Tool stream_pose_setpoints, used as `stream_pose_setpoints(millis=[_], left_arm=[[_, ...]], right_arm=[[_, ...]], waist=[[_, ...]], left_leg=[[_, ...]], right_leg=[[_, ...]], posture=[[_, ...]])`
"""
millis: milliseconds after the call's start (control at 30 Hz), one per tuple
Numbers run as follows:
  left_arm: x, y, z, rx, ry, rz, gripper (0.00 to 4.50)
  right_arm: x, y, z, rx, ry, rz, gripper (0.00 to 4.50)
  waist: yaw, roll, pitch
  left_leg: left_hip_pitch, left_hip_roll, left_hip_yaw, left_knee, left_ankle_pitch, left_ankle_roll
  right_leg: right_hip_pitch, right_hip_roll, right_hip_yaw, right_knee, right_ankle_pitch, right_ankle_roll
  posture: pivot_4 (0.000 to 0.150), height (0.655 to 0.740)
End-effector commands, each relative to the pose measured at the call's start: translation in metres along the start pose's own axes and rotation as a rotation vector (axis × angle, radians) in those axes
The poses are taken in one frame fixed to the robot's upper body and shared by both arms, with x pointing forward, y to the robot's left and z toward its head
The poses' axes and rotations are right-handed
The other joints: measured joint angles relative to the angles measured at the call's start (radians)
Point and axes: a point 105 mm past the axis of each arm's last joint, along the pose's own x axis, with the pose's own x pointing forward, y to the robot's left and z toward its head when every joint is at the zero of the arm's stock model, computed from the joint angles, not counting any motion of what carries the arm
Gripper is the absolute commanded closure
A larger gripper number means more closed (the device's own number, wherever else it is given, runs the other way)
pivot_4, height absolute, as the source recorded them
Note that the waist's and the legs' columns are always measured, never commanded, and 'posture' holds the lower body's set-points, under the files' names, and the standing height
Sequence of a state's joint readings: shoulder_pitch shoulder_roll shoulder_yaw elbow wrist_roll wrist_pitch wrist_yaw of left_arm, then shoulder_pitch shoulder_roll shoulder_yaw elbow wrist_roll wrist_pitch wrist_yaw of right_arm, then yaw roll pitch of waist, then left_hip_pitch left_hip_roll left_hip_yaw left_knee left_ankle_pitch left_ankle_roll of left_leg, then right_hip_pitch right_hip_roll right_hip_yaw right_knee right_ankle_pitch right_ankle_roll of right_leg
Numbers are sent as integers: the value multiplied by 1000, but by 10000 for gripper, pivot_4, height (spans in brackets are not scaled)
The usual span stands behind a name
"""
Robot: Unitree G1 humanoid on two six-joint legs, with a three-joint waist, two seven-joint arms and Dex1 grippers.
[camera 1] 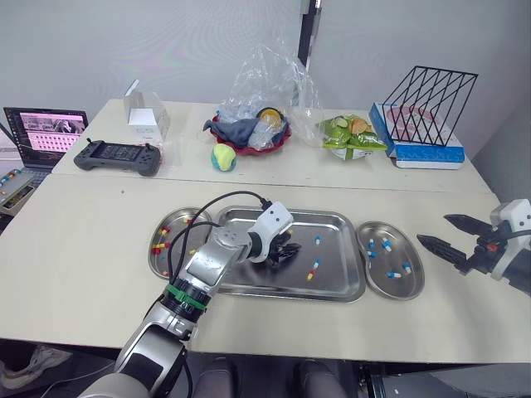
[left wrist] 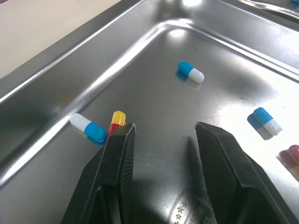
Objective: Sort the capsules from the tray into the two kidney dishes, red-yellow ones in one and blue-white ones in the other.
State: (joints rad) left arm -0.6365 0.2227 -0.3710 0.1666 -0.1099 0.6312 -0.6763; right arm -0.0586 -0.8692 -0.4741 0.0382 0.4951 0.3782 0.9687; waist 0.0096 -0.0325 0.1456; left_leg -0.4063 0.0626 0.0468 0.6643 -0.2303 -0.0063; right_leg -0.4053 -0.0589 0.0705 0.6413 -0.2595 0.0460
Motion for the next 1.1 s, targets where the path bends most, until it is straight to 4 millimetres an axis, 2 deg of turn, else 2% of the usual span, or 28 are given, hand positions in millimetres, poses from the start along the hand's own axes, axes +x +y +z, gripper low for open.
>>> stream_pose_setpoints(millis=[33,167,300,367,533,733,900,1100], left_arm=[[0,2,6,28,-10,12,23421],[-4,3,9,21,-16,-3,23421],[-26,2,32,-80,-135,-116,23421],[-38,14,37,-71,-152,-94,23421],[-53,35,30,-41,-109,-45,23421],[-49,39,18,5,-66,-31,23421],[-31,26,17,5,-53,-81,23421],[-19,23,11,-1,-20,-79,23421]], right_arm=[[-5,-1,14,-28,-51,-18,0],[-3,-1,14,-26,-52,-16,0],[-2,-1,13,-24,-53,-13,0],[-1,-1,13,-23,-54,-11,0],[2,0,13,-23,-56,-5,0],[4,-1,15,-26,-60,-2,0],[3,-1,15,-28,-59,-5,0],[1,-2,15,-29,-56,-13,0]], waist=[[0,0,0],[0,0,0],[-2,0,0],[-3,0,0],[-3,0,0],[2,0,0],[3,0,0],[0,0,0]], left_leg=[[0,0,0,0,0,0],[0,0,0,0,0,0],[0,0,0,0,0,0],[0,0,0,0,0,0],[0,0,0,0,0,0],[-1,0,0,0,0,0],[-1,-1,0,0,0,0],[-1,-1,-1,0,0,0]], right_leg=[[0,0,0,0,0,0],[0,0,0,0,0,0],[-1,0,0,0,0,0],[-1,0,0,0,0,0],[0,0,0,0,0,0],[0,0,0,0,0,0],[0,0,0,0,0,1],[0,0,0,0,0,1]], posture=[[1500,7334],[1500,7334],[1500,7334],[1500,7334],[1500,7334],[1500,7334],[1500,7334],[1500,7334]])
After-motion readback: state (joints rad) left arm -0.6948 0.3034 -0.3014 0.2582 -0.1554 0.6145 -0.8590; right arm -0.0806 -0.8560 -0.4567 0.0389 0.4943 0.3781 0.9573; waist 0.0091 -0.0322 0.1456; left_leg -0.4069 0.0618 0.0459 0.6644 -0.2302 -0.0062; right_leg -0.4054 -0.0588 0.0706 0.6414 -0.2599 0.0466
